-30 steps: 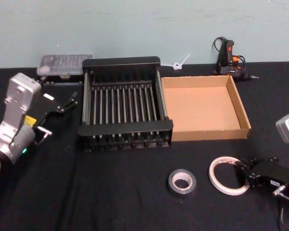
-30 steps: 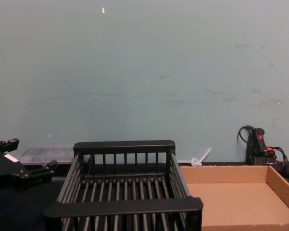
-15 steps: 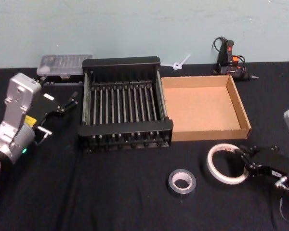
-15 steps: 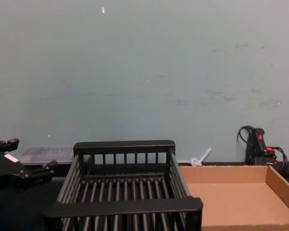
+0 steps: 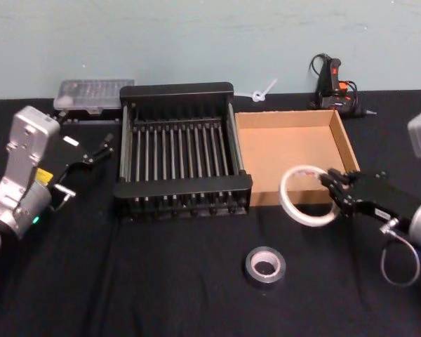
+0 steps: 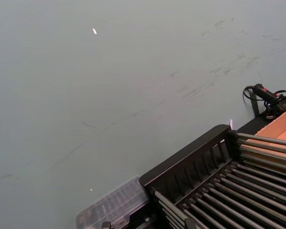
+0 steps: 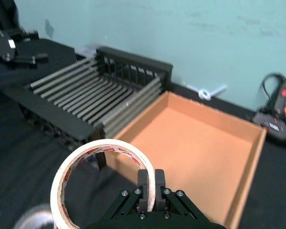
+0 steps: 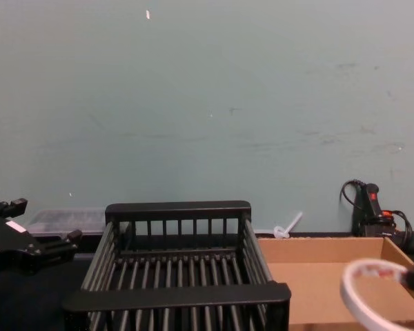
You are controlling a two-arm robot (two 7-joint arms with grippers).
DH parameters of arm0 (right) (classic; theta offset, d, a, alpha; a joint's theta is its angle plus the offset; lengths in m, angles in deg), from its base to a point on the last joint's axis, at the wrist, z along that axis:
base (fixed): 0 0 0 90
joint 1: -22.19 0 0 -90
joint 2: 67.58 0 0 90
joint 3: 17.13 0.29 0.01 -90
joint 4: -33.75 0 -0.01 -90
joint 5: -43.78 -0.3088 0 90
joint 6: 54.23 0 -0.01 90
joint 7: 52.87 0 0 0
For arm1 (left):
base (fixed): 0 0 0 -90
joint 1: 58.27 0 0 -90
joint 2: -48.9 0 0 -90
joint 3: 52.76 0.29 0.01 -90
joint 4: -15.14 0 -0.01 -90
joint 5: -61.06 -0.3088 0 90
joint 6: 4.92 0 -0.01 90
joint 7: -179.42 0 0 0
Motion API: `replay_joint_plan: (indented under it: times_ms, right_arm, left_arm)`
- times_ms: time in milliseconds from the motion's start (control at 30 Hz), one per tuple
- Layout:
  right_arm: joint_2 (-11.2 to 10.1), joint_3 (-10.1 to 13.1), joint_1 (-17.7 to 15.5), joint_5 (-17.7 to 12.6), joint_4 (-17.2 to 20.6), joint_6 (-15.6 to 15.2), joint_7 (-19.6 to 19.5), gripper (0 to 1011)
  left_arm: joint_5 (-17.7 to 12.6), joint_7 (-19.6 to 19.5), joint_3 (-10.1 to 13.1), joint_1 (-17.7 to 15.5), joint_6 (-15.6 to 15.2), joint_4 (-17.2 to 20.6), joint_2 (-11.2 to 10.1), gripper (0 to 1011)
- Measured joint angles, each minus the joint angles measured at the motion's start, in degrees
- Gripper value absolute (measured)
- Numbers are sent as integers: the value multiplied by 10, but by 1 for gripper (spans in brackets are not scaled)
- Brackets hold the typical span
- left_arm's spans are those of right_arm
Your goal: Pick up the white tape and place it into the black box , Pick up the silver tape and place it into the brown box.
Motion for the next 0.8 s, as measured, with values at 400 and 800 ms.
replay_joint_plan:
  times_ms: [400,800]
  right_arm:
    - [45,-50,89,33,-43,-2,-6,97]
    - [97,-93,171,76,-122,-6,-8,97]
  left_arm:
    - [0,0,0,0,0,0,0,1001]
    - [0,0,0,0,0,0,0,1001]
